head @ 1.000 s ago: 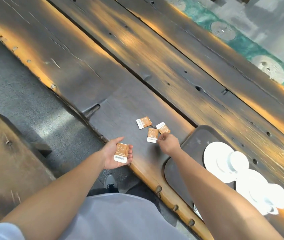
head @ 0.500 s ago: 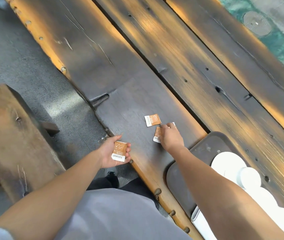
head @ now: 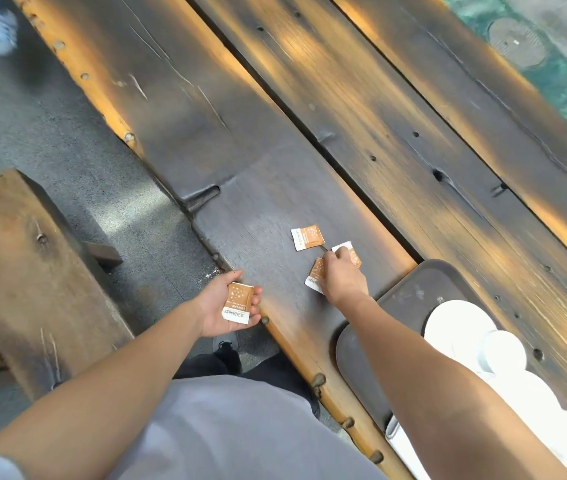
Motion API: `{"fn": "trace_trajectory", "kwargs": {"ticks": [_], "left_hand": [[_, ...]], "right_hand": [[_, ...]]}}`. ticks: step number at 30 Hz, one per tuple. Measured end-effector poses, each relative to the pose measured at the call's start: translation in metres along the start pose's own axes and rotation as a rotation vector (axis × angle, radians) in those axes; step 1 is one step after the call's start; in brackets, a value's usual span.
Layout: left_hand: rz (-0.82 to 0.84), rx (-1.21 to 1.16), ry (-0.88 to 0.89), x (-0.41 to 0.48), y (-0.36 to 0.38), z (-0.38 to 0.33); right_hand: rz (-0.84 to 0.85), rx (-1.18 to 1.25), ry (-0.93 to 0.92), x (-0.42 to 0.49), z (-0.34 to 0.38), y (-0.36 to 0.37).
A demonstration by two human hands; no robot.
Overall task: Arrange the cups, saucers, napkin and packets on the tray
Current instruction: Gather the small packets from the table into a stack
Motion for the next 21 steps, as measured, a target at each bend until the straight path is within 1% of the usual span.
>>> {"fn": "trace_trajectory", "kwargs": {"ticks": [8,21], "left_hand": [[0.006,0.053,-0.009,-0.002,0.005,0.002],[0.035,0.164,-0.034,-0.003,0.014,-0.004]], "right_hand": [[0.001,-0.025,0.004,-0.021,-0.002,0.003],[-0.026,0.022,0.016,-0.054,-0.002,0.01]]}}
Point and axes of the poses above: each hand's wrist, its own x-axis towards the middle knuckle, its own y-axis out of the palm, z = x × y, the point moved 2 cm from there along x, towards the middle knuckle, and after that the axes turned 13 degrees about z, right-handed, at the moved point
